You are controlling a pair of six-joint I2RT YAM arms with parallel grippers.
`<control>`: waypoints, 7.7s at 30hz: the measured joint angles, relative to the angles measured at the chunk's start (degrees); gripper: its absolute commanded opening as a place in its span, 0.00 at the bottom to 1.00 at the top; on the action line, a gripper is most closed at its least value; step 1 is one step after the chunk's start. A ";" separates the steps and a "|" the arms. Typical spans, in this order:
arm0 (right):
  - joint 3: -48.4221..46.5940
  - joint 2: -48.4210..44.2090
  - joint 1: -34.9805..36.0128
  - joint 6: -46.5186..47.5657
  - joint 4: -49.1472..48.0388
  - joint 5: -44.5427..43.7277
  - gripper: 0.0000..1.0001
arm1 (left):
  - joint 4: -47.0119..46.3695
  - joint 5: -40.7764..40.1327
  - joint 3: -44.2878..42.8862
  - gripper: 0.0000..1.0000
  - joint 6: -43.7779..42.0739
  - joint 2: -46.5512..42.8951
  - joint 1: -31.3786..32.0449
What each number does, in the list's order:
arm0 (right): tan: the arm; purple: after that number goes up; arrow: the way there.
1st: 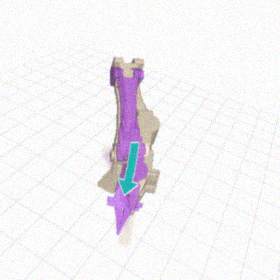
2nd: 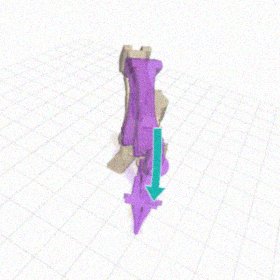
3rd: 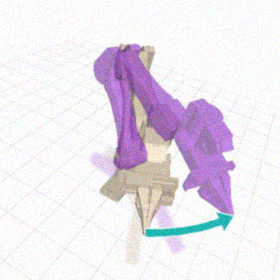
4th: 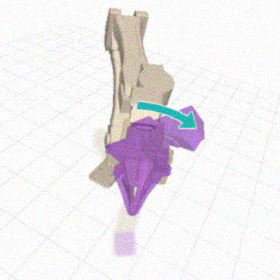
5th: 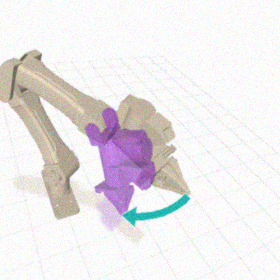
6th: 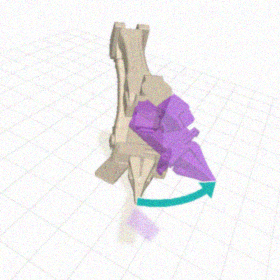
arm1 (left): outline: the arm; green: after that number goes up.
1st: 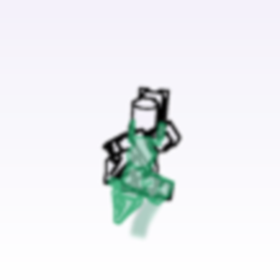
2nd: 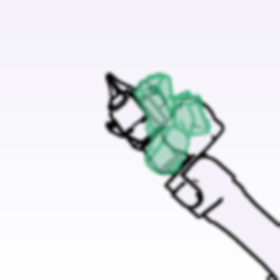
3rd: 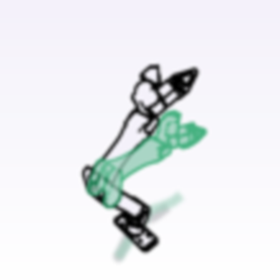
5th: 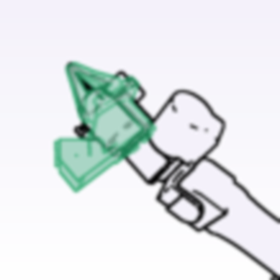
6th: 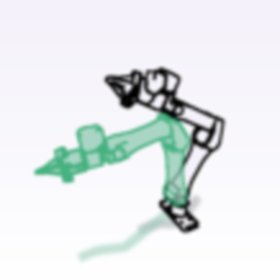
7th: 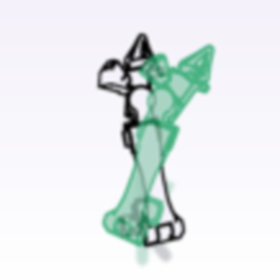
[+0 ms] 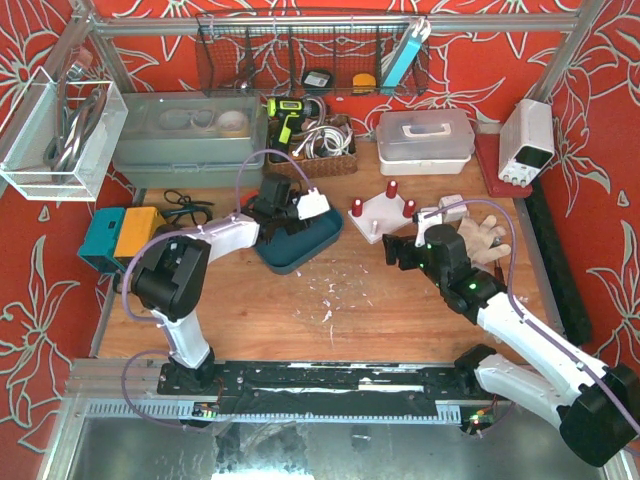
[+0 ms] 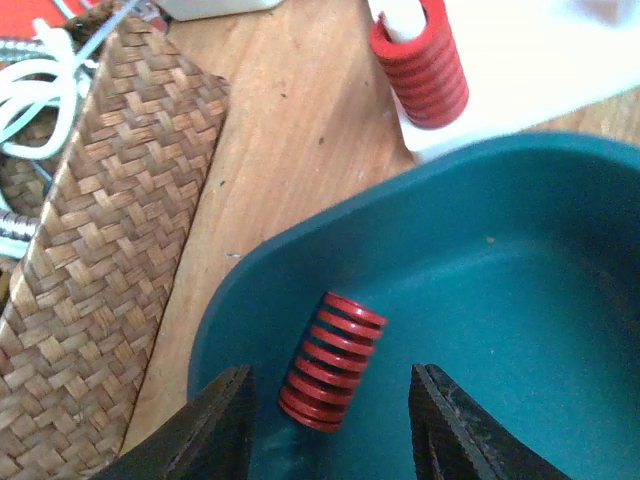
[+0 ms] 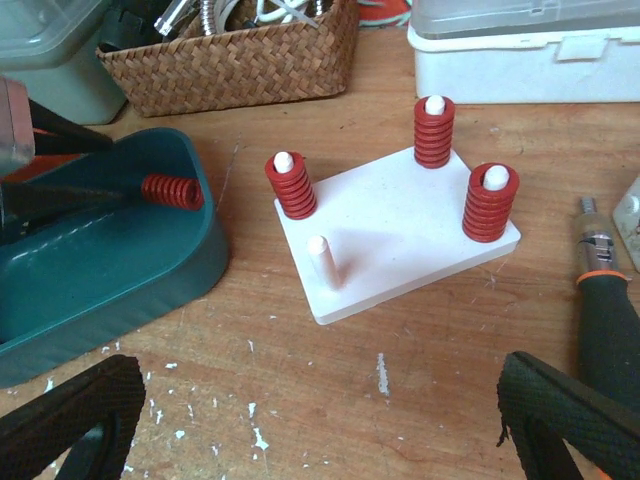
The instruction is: Install the large spring
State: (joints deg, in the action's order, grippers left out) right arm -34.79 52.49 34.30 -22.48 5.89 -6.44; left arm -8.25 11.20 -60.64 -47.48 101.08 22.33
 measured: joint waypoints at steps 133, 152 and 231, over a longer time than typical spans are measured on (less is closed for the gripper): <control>-19.19 21.97 22.01 -6.51 7.65 25.35 0.44 | -57.59 -16.68 58.21 0.09 30.42 -38.86 32.44; -19.91 21.35 22.58 -3.85 9.88 18.40 0.00 | -58.29 -18.03 57.29 1.00 31.08 -38.34 32.50; -33.81 43.39 -0.81 8.59 13.09 -2.51 0.07 | -54.29 -20.13 56.57 1.00 32.48 -40.96 32.48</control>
State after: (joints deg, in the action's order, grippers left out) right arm -68.60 95.88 33.50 -13.89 18.98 -8.95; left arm -62.54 -8.93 -4.08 -15.00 60.12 54.81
